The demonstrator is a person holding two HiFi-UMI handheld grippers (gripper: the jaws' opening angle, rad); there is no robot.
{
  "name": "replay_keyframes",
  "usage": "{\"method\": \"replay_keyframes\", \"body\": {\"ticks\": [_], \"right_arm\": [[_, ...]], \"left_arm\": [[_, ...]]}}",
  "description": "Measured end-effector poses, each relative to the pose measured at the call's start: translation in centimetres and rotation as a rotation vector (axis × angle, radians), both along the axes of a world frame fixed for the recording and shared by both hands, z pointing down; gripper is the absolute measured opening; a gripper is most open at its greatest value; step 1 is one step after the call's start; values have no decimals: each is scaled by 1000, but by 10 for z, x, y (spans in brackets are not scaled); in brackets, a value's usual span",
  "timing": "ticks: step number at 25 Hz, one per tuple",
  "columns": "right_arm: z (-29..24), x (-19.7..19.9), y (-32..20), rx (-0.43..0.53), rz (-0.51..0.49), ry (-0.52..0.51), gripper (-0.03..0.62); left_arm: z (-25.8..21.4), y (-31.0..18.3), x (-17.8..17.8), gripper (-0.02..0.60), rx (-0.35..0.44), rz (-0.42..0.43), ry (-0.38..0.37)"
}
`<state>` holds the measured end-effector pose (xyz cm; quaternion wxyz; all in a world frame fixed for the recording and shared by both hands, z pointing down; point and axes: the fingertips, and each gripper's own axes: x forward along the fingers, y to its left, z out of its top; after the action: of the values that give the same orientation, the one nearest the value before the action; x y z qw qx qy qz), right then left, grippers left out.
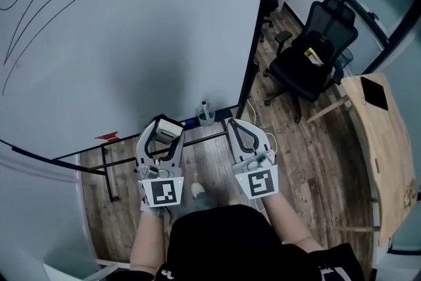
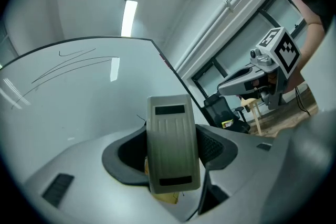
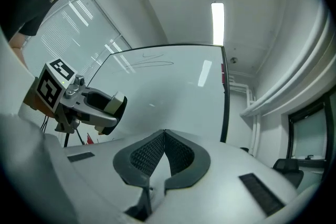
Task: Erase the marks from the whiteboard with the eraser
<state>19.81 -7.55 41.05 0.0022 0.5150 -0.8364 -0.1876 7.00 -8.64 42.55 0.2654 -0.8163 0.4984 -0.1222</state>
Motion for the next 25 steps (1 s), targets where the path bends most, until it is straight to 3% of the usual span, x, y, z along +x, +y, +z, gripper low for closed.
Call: {"method": "replay_keyframes", "body": {"ticks": [5,11,17,25], "right_arm": [[-13,-48,-57,14,-20,139,29],[-53,-87,-110,101,-47,157,29],[-91,-89,-135,170,-65,132,28],[-116,-76,-140,289,-85,216,28]], "left_arm": [[-32,-52,-35,271,70,-19,-25],[-77,-91,-59,270,210,-49,-78],[-145,-109,-59,271,308,-98,-105],[-233,-118,-36,270,436,-175,-179]]}}
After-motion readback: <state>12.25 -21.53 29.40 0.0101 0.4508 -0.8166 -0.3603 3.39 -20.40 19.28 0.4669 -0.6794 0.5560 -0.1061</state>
